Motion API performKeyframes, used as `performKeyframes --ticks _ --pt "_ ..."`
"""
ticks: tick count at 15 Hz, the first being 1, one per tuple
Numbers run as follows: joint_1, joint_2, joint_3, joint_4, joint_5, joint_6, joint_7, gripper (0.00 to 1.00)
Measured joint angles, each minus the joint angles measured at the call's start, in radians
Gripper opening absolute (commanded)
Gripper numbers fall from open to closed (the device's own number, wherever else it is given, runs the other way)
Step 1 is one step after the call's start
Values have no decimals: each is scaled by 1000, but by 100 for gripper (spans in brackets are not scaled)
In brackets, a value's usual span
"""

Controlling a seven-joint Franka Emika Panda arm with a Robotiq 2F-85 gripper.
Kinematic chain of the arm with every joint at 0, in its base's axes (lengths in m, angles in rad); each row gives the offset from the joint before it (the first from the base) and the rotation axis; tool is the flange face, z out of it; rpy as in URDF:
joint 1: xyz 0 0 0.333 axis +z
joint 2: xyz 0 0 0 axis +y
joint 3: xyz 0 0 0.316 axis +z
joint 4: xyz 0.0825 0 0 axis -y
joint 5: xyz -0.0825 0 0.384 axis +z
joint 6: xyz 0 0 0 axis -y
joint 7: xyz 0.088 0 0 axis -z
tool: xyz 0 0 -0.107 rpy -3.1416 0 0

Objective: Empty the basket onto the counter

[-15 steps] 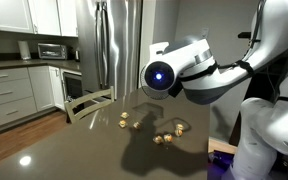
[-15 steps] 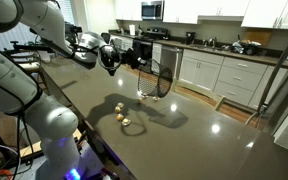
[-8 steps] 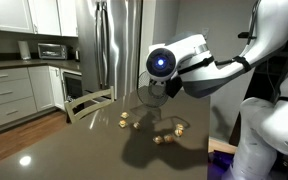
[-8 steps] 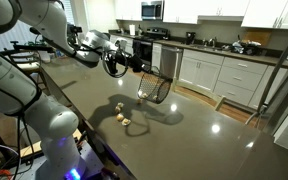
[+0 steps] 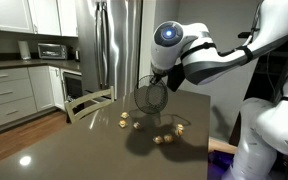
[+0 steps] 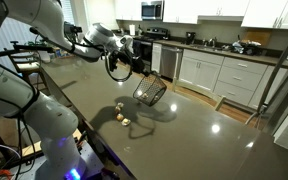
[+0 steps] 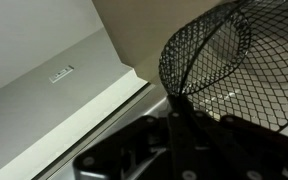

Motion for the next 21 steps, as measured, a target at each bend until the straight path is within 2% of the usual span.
performKeyframes --ticks 6,12,21 --pt "-30 -47 -4 24 119 25 -96 1" --pt "-59 -73 -43 31 323 129 -263 1" --pt "-147 -76 -41 47 588 158 -474 1"
